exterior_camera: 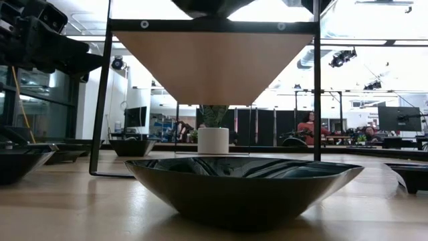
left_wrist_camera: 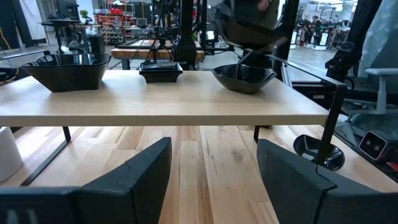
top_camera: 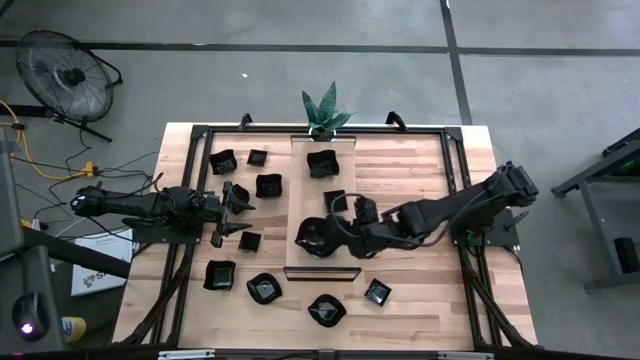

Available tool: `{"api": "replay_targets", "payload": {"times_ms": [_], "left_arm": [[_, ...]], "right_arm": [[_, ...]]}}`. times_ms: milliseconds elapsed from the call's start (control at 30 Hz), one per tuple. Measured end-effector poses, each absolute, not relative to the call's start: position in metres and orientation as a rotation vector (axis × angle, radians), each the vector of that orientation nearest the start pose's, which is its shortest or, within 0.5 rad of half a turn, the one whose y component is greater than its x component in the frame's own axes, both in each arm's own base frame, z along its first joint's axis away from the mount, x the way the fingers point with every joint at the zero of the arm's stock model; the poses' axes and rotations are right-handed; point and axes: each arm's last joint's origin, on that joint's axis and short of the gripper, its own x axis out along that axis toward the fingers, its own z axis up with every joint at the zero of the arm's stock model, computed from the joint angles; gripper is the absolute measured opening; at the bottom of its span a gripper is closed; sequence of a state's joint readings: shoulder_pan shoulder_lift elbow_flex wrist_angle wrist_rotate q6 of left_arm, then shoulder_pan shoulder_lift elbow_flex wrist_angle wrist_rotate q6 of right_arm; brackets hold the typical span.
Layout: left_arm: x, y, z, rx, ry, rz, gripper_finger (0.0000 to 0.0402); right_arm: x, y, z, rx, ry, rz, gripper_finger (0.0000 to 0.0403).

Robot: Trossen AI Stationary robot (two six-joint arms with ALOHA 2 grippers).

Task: Pick & Place Mini shaped plates
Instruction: Stack the black leaf shaped plate on top of the black leaf shaped plate on the shelf

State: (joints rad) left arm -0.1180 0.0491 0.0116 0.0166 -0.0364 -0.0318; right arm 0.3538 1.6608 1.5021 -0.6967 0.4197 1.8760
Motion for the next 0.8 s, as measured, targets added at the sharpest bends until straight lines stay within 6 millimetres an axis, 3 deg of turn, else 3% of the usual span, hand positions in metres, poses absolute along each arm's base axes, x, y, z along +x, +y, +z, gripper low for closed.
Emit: {"api": "replay_targets", "payload": {"times_ms": [267, 800], "left_arm": [[0.099, -0.011, 0.165, -0.03, 0.022, -0.081, 0.0234], [0.099, -0.011, 0.165, -0.03, 0.022, -0.081, 0.0234]], "right_arm": [[0.346, 0.122, 0.303, 1.508, 0.493, -0.75, 0.0], [0.34, 0.121, 0.299, 1.539, 0.545, -0.826, 0.0]]}}
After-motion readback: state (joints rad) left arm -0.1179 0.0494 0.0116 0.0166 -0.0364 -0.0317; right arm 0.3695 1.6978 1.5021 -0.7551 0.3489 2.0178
